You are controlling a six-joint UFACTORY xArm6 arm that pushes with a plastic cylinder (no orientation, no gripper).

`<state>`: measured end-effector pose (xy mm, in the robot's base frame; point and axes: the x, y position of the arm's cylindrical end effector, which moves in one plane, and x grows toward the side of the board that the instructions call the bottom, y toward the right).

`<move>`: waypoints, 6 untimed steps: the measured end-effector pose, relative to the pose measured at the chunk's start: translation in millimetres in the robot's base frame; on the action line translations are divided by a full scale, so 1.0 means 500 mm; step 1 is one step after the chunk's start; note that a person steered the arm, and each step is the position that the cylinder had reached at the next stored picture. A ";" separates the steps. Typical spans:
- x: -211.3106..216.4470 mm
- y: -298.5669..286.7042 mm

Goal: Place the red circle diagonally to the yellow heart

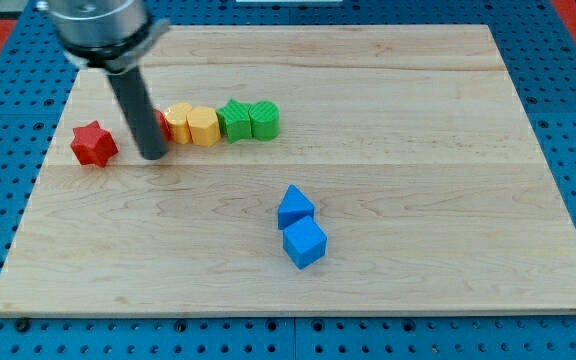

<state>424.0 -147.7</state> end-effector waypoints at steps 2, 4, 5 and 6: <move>-0.161 -0.016; -0.116 -0.180; -0.235 -0.080; -0.273 0.022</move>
